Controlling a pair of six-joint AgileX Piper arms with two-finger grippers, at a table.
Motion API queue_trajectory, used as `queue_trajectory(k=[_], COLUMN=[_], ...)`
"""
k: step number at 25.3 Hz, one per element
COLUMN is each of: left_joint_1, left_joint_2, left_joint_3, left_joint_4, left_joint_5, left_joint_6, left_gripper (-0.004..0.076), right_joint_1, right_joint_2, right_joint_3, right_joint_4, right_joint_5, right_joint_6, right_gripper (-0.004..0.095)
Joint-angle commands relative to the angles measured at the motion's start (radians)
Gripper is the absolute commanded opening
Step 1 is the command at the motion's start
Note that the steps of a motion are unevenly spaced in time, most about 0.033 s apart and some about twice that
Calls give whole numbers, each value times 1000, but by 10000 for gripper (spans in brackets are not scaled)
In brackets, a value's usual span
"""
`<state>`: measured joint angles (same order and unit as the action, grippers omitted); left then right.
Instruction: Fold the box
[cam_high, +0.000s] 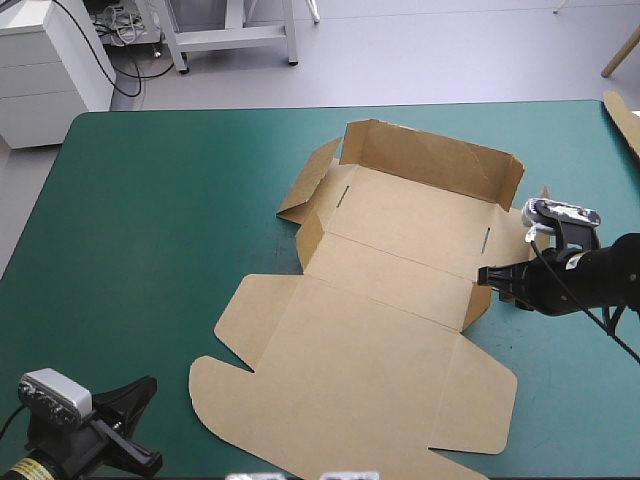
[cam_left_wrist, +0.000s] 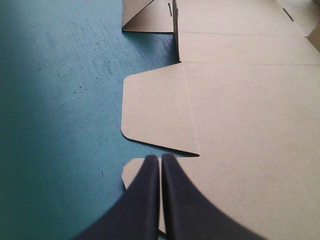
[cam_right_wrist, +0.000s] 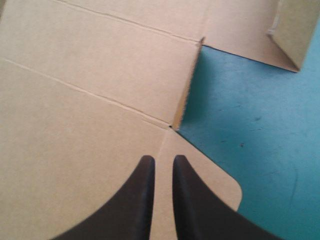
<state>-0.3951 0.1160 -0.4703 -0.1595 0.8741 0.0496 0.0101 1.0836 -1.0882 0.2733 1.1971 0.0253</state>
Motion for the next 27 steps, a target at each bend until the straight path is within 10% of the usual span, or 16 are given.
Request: queue_trajectory(k=[1, 6, 27], left_joint_1=[-7, -7, -7], left_joint_2=[18, 18, 18], left_joint_3=[-25, -25, -25], left_joint_4=[-17, -17, -17], left_joint_5=[-73, -73, -73], left_joint_6=[-3, -3, -3], left_gripper=[-8, -8, -8], right_joint_1=[4, 4, 4], right_joint_2=[-11, -11, 251], right_joint_3=[-33, -33, -33], right_joint_4=[59, 38, 6], right_joint_5=[-38, -41, -110], right_joint_6=[-35, -17, 30], right_gripper=[303, 464, 466])
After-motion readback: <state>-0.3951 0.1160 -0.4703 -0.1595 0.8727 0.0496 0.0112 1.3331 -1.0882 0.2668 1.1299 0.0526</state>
